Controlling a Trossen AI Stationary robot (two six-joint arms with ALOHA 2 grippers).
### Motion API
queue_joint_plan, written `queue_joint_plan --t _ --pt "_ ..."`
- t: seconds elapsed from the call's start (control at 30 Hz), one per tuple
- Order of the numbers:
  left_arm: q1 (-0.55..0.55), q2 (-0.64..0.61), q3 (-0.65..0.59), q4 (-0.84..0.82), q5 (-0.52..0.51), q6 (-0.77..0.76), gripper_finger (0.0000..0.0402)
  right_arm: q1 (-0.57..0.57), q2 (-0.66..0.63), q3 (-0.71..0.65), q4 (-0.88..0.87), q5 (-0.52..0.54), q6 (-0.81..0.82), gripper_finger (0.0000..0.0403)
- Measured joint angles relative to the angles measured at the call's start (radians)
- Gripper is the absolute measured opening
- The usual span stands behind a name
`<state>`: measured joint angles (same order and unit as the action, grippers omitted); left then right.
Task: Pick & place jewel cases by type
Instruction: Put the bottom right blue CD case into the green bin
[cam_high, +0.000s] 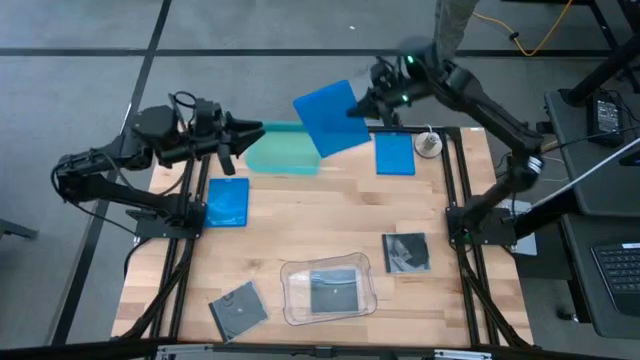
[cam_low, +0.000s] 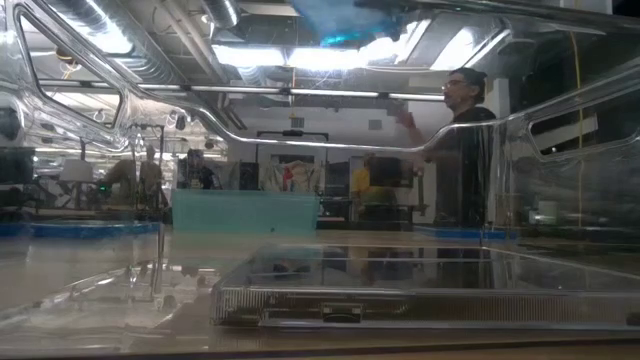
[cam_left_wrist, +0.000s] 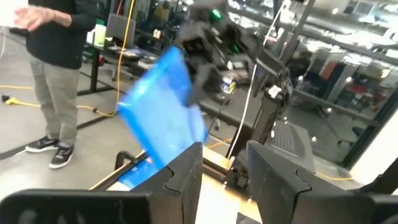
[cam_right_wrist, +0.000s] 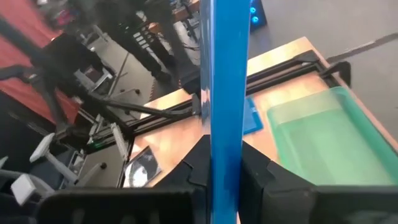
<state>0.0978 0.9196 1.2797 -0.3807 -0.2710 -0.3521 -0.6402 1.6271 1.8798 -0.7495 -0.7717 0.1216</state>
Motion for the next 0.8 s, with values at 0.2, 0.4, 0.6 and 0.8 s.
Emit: queue_joint_plan --t 0.2,0.4,0.6,0.8 --pt "0.000 0.043 0.000 0.000 -0.026 -0.002 0.0114 -0.022 0.185 0.161 -0.024 -0.064 -0.054 0.0044" --pt "0.012 0.049 0.000 -0.005 -0.054 -0.003 0.0114 -0.003 0.275 0.189 -0.111 -0.161 -0.162 0.0045" --pt "0.095 0.052 0.000 -0.052 -0.018 -0.004 0.0122 0.039 0.286 0.191 -0.292 -0.167 -0.341 0.0044" --pt "0.209 0.115 0.000 -0.065 0.207 -0.070 0.0152 0.103 0.284 0.191 -0.376 -0.163 -0.447 0.0042"
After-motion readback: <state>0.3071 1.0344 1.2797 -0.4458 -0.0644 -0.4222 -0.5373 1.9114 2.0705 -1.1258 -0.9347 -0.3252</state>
